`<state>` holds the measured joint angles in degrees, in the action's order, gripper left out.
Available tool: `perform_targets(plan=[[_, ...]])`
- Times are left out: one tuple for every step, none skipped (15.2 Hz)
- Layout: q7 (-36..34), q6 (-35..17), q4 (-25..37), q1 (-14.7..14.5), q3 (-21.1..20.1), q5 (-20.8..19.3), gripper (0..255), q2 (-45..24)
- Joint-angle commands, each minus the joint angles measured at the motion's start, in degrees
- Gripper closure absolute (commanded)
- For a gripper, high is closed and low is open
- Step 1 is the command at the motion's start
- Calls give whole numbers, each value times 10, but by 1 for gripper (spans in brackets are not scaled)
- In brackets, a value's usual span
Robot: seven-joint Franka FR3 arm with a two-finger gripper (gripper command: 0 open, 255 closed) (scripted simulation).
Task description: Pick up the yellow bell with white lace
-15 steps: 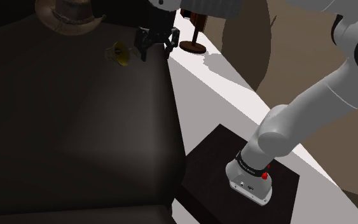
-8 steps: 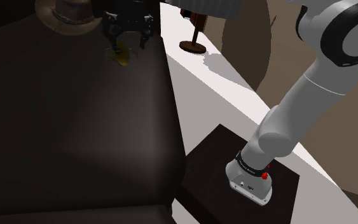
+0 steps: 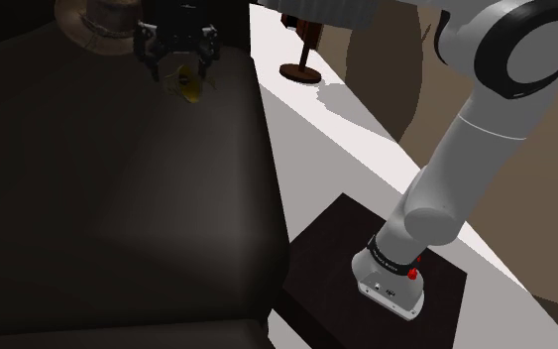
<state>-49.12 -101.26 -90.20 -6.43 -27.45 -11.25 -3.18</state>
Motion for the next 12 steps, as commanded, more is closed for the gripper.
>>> perform_targets(plan=[[-1, -17, -19, 1, 1, 1, 0, 3], [-3, -30, -34, 2, 1, 2, 0, 5], [-2, -30, -34, 2, 1, 2, 0, 6], [-2, -30, -34, 2, 1, 2, 0, 5], [-3, -28, -33, 2, 1, 2, 255, 5], [-3, -29, -33, 2, 1, 2, 255, 5], [-3, -28, -32, 2, 1, 1, 255, 5], [-3, -28, -32, 2, 1, 1, 255, 5], [-3, -28, -32, 2, 1, 1, 255, 5], [-3, -28, -32, 2, 1, 1, 255, 5], [-3, -28, -32, 2, 1, 1, 255, 5], [-3, -28, -32, 2, 1, 2, 255, 5]])
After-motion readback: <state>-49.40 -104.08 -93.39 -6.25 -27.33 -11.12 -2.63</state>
